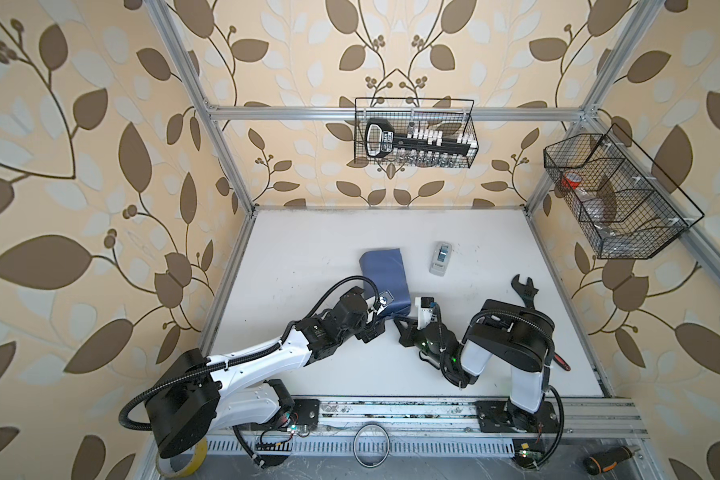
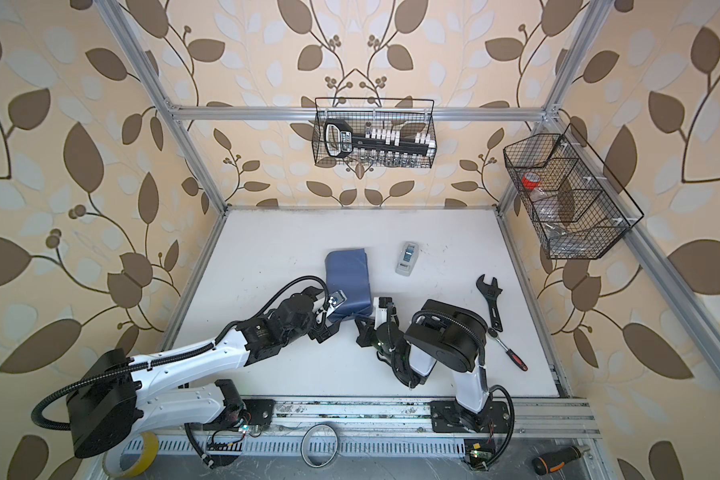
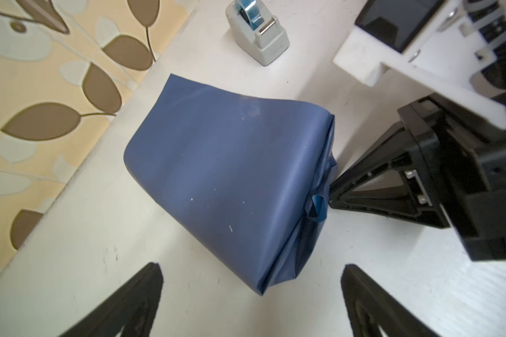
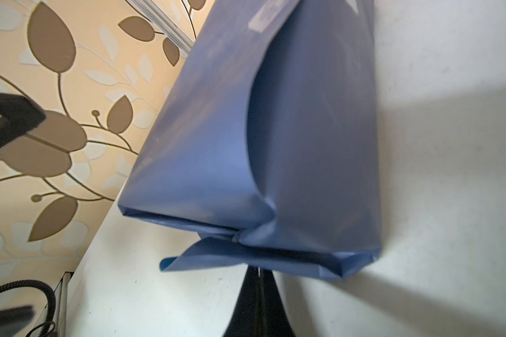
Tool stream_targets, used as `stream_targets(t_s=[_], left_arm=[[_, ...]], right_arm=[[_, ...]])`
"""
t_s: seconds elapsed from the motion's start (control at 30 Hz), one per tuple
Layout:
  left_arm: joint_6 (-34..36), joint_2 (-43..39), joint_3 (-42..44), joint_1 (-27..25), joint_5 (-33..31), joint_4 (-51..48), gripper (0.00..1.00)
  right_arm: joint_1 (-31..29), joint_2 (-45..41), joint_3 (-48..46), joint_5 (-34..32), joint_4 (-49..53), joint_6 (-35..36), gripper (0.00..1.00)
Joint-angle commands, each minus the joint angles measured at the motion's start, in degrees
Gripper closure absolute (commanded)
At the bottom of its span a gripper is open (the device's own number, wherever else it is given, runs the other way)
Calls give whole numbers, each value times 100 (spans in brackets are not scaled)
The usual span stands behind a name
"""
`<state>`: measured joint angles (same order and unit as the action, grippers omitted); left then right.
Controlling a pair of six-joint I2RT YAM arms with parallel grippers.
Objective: Wrap the gift box in paper
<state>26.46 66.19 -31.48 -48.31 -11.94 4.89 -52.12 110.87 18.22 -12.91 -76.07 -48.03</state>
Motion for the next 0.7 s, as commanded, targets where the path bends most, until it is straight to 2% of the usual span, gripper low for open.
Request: stream_targets(t_s=[0.0,0.33,0.67], left_arm=[[1130,19,205,24,351,860,1],[2422,983,135,24,361,1594,1],[2906,1812,119,24,246,2189,1]], right_arm=[[-26,110,9,-67,39,-66,97],[-34,81,-20,-91,48,-72,98],[-27,59,-22,-109,84,-65,98]])
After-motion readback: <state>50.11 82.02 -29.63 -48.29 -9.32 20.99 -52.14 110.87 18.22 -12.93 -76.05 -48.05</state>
